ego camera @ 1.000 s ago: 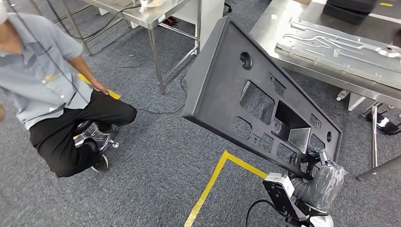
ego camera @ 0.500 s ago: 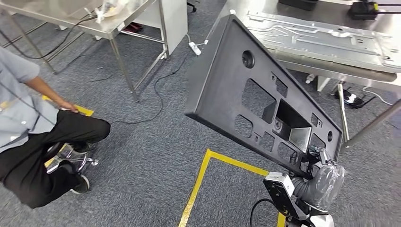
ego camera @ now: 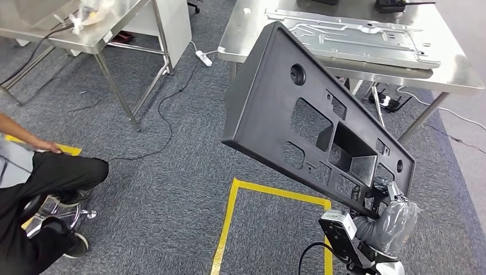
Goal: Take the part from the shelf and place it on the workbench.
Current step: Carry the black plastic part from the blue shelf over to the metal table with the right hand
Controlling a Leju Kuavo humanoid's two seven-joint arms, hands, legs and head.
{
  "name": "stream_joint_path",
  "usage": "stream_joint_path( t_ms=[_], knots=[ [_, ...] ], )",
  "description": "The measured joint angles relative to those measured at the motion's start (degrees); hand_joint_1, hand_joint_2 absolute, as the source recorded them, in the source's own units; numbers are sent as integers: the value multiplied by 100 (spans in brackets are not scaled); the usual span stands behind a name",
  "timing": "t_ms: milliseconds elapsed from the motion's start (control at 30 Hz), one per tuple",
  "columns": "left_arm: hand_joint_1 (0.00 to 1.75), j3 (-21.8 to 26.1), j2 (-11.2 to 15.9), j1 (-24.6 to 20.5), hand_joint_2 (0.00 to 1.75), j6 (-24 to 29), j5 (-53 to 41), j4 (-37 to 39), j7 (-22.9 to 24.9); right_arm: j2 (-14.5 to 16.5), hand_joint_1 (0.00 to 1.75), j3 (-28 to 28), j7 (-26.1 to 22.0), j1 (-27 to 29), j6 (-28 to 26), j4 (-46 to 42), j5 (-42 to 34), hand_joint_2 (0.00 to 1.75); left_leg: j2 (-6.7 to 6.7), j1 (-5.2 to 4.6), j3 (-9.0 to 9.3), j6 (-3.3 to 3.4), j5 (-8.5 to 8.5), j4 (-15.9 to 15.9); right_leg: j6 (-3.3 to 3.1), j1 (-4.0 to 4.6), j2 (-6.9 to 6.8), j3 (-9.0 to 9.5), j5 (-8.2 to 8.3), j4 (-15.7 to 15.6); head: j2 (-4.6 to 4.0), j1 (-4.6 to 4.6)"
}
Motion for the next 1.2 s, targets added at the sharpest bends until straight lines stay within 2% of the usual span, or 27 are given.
stream_joint_path(
  t_ms=[33,67,133,167,233,267,300,333,367,400,433,467,500,533,600,667,733,800,833,867,900,933,967,1033,1067,1133,1200],
  knots=[
    [0,1,-8,-3,175,-3,0,1,-2,1,175,0,0,-5,-1,-1,5,175,48,-7,19,-22,-14,-5,-48,38,-79,132,69,-263,0,0],
    [0,1,-14,-9,175,-4,0,1,-3,1,175,0,1,-9,-1,-2,11,175,96,-11,33,-46,-26,-12,-84,71,-122,185,71,-385,0,-1],
    [0,1,-19,-26,175,-4,0,2,-3,-2,175,0,3,-7,-2,-4,22,175,194,-19,77,-104,-37,-51,-121,89,-28,191,74,-430,0,-1],
    [0,0,-18,-34,175,-4,0,2,-3,-3,175,0,4,0,-2,-7,28,175,174,-19,100,-133,-60,-48,-134,68,25,220,95,-483,0,-3],
    [0,1,-17,-37,175,-2,0,2,-3,-4,175,0,4,-2,-2,-10,43,175,-59,-17,14,-184,-240,206,-168,11,130,291,144,-594,0,-13],
    [0,2,-16,-31,175,-1,0,2,-3,-3,175,0,4,-4,-1,-9,50,175,-213,-4,-132,-202,-402,515,-180,-10,178,312,158,-618,0,-20],
    [0,2,-16,-24,175,0,-1,2,-3,-2,175,0,7,-10,-1,-6,55,175,-309,2,-318,-217,-568,879,-193,-15,233,314,158,-619,0,-25],
    [0,2,-16,-15,175,0,-1,2,-3,0,175,0,11,-11,0,-3,63,175,-345,8,-505,-234,-683,1223,-198,-15,297,312,154,-607,0,-28],
    [0,2,-16,-6,175,0,-1,2,-3,0,175,0,18,-7,0,1,73,175,-353,14,-632,-249,-696,1424,-200,-15,369,312,144,-591,0,-29],
    [0,2,-15,0,175,0,-1,2,-3,-1,175,0,26,-3,0,3,83,175,-355,20,-660,-258,-581,1403,-193,-19,450,311,130,-567,0,-29],
    [0,3,-14,5,175,0,1,2,-3,-1,175,0,32,1,0,3,90,175,-373,28,-587,-264,-366,1166,-178,-26,537,312,110,-533,0,-29],
    [0,4,-12,7,175,0,1,2,-3,-1,175,0,37,4,0,3,94,175,-439,41,-445,-262,-141,790,-157,-35,611,309,83,-491,0,-29],
    [0,6,-10,10,175,0,2,2,-3,-1,175,0,41,5,0,3,97,175,-567,52,-308,-257,13,443,-129,-40,679,291,56,-444,0,-28],
    [0,8,-9,9,175,0,1,2,-3,-1,175,0,44,7,0,2,101,175,-668,60,-210,-236,95,205,-98,-39,735,264,37,-403,0,-28],
    [0,10,-9,-8,175,0,-1,2,-3,-1,175,0,46,13,0,1,109,175,-763,44,-168,-178,80,96,-33,-44,818,209,33,-369,0,-28],
    [0,10,-14,-25,175,-1,0,2,-3,-3,175,0,46,28,-1,0,116,175,-647,43,-153,-100,109,62,24,-56,868,188,42,-367,0,-29],
    [0,11,-17,-17,175,0,-1,2,-3,-5,175,0,46,32,-1,-4,121,175,-525,67,-130,-25,137,12,77,-47,665,81,-101,-143,0,-13],
    [0,12,-16,-4,175,1,-2,2,-3,-5,175,0,51,24,2,-4,138,175,-407,65,-122,16,135,-6,131,-50,361,-234,-437,498,0,3],
    [0,13,-16,2,175,0,-2,2,-3,-5,175,0,56,22,4,-1,149,175,-348,61,-122,21,127,-5,152,-62,293,-417,-580,854,0,2],
    [0,15,-16,6,175,0,-2,2,-3,-5,175,0,61,27,6,3,161,175,-300,58,-119,19,118,-4,164,-73,260,-547,-642,1098,0,2],
    [0,16,-16,7,175,0,-2,2,-3,-5,175,0,63,30,8,5,167,175,-259,57,-112,11,108,-3,166,-80,245,-575,-589,1136,0,2],
    [0,17,-16,5,175,0,-2,2,-3,-5,175,0,66,33,12,7,173,175,-229,57,-98,-1,97,-3,159,-83,236,-487,-438,955,0,2],
    [0,17,-17,-1,175,-1,-2,2,-3,-5,175,0,66,34,16,7,180,175,-206,57,-77,-17,84,-3,139,-80,220,-287,-221,572,0,2],
    [0,17,-19,-12,175,-9,-2,2,-8,-5,175,0,66,30,27,8,199,175,-169,52,-38,-56,61,-12,78,-45,168,103,46,-169,0,2],
    [0,17,-20,-19,175,-23,-2,2,-15,-5,175,0,66,29,35,10,217,175,-158,49,-27,-82,54,-19,50,-21,150,207,90,-373,0,1],
    [0,17,-20,-27,175,-82,-2,2,-47,-5,175,0,80,28,75,17,283,175,-148,46,-13,-144,51,-45,6,19,154,222,72,-436,0,-2],
    [0,17,-17,-30,175,-161,-2,2,-96,-5,175,5,105,27,113,25,375,175,-178,52,4,-209,12,-37,-52,-11,179,259,87,-495,0,-5]
  ],
)
